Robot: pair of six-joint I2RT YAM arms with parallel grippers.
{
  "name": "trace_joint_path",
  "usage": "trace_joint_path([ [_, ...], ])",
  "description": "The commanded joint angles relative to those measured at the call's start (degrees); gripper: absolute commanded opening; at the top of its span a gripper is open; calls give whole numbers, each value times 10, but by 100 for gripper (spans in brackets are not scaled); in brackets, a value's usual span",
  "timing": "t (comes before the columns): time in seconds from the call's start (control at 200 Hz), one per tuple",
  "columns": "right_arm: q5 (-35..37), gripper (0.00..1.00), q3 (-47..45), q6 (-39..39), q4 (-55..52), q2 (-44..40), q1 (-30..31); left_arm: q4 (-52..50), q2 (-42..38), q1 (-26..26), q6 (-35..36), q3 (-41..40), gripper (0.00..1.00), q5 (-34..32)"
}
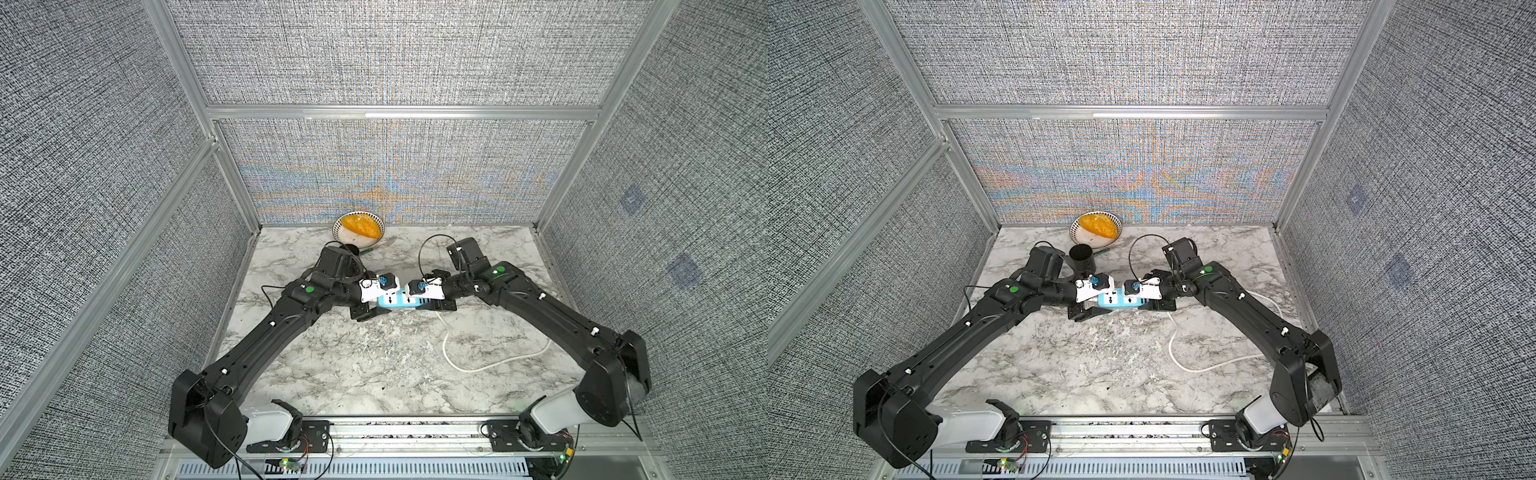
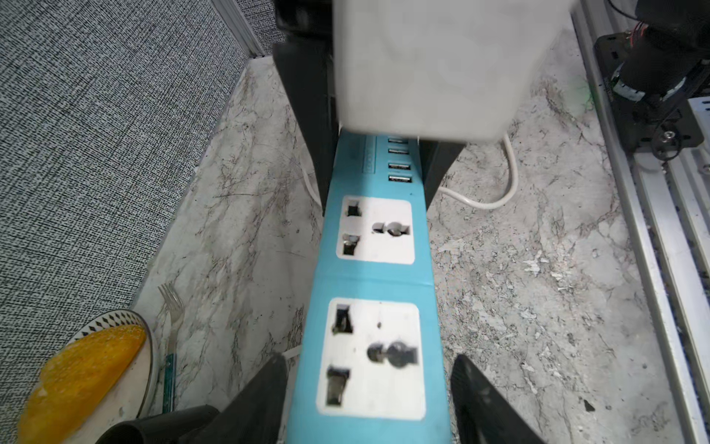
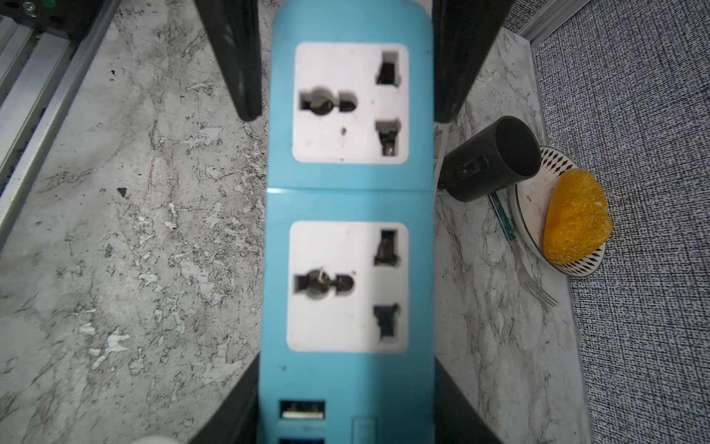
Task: Wrap the cord around the power strip
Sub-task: Pick up the power strip from the center of the board.
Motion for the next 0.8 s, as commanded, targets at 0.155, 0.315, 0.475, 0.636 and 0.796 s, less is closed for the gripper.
trace_joint_path([
  [0.155,-33,14,-3,-2,14,-11,-5,26,3,-5,18,-1,56,8],
  [0.315,-41,14,-4,0,19,-15,-6,21,7,-8,13,1,45,19],
  [0.475,-37,19,-15,7,31,-23,-7,27,3,-9,4,12,18,34],
  [0.636,-16,43,-49,43,76,-49,-11,55,-17,-9,-34,24,5,62],
  [0.796,-46,61,-117,77,151,-102,-40,56,-17,-10,-47,46,0,91],
])
